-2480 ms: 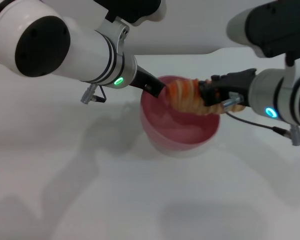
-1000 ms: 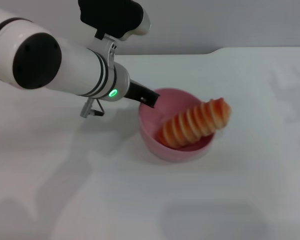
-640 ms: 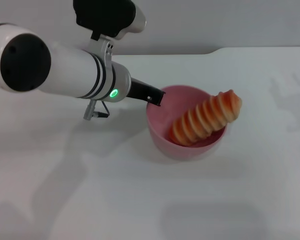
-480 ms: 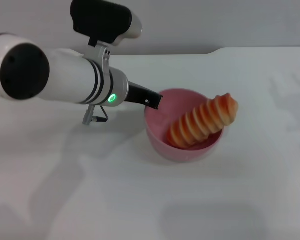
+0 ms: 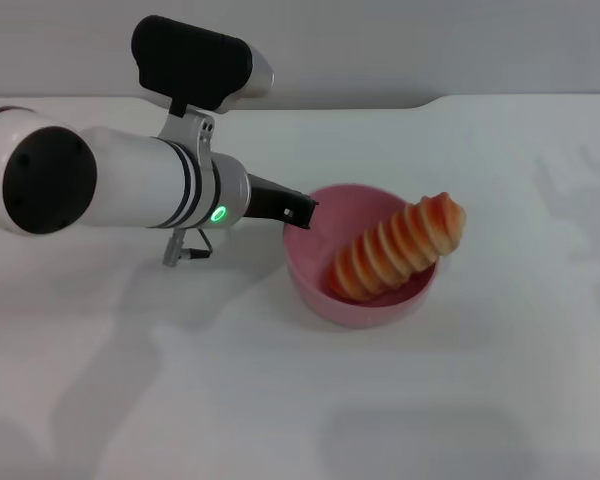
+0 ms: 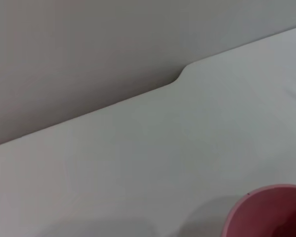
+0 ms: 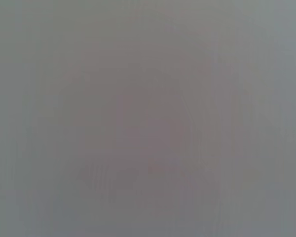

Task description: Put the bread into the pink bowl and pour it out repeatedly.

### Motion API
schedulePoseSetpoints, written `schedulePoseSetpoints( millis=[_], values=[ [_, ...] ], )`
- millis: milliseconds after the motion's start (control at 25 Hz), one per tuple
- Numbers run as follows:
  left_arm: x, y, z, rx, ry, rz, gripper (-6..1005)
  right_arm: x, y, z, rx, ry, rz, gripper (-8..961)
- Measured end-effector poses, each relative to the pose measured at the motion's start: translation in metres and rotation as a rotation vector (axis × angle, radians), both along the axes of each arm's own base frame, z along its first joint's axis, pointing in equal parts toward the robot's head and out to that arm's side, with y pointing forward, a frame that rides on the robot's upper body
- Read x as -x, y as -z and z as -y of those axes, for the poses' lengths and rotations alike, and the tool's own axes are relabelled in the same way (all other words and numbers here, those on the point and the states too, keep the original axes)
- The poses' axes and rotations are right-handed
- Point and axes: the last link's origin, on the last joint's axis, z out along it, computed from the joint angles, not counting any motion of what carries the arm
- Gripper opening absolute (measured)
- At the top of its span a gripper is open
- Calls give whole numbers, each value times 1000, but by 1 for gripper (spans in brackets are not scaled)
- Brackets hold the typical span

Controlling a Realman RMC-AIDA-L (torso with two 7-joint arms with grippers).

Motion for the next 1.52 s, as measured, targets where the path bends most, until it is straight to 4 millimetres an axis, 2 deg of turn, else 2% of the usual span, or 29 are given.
schedulePoseSetpoints(
  millis=[440, 800, 960, 1040, 1120, 1200, 1320, 1440, 1480, 1520],
  values=[
    [0, 6, 1, -25, 39, 13, 38, -5, 3, -1, 9, 17, 8, 683],
    [-2, -2, -3, -118, 121, 57, 209, -8, 5, -2, 18, 22, 7, 713],
    [-16, -19, -8, -241, 248, 102, 342, -7, 6, -1, 23, 20, 12, 726],
    [-15, -37, -12, -351, 315, 112, 419, -7, 5, 0, 17, 12, 7, 737],
    [-10, -54, -15, -458, 354, 117, 490, -12, 4, 3, 4, 16, -13, 754],
    [4, -76, -14, -602, 386, 124, 556, -21, 3, 5, -12, 20, -58, 770],
    [27, -96, -9, -758, 406, 109, 655, -40, 2, 15, -65, -27, -122, 795],
    [57, -98, -3, -816, 386, 65, 810, -59, 5, 27, -107, -78, -131, 792],
    [57, -98, -3, -816, 386, 65, 810, -65, 7, 32, -114, -90, -134, 791],
    [72, -95, 0, -827, 363, 51, 810, -69, 8, 35, -119, -96, -136, 790]
  ],
)
